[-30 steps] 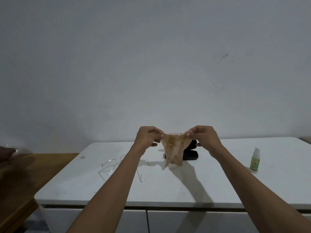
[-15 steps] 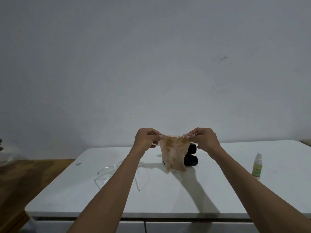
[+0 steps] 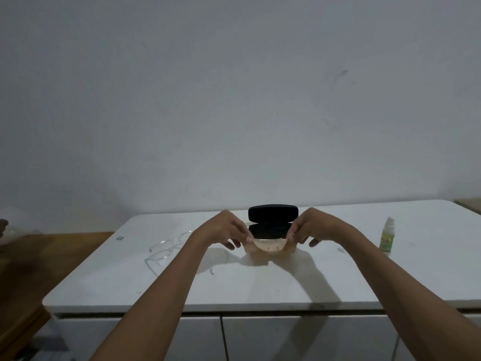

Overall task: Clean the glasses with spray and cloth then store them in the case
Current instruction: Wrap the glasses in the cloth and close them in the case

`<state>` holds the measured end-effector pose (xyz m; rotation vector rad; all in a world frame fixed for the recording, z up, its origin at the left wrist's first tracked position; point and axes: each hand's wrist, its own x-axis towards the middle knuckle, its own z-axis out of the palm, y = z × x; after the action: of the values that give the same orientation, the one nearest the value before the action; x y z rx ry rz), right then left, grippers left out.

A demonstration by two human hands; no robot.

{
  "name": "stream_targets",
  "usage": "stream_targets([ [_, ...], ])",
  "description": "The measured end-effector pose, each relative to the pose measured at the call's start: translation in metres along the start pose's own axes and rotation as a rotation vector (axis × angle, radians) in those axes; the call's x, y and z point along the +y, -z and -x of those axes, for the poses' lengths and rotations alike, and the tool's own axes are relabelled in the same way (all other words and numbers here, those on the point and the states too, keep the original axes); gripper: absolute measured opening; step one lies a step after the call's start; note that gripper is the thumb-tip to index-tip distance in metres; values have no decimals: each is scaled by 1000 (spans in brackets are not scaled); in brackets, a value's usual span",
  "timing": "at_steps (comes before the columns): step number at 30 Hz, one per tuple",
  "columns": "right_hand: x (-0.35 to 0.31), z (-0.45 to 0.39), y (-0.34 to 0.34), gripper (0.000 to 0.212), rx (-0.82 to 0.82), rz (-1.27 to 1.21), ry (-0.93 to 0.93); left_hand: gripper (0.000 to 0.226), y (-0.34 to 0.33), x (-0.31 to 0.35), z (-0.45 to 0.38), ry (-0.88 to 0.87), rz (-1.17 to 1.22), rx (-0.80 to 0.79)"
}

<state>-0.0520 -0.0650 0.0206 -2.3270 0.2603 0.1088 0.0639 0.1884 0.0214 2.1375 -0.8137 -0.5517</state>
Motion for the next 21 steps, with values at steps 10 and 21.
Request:
stream_targets([
  [10, 13, 27, -36, 21, -135, 184, -72, 17, -43, -13, 30, 39, -245, -158],
  [21, 3, 42, -32, 18, -277, 198, -187, 24, -47, -16, 41, 97, -220, -207],
])
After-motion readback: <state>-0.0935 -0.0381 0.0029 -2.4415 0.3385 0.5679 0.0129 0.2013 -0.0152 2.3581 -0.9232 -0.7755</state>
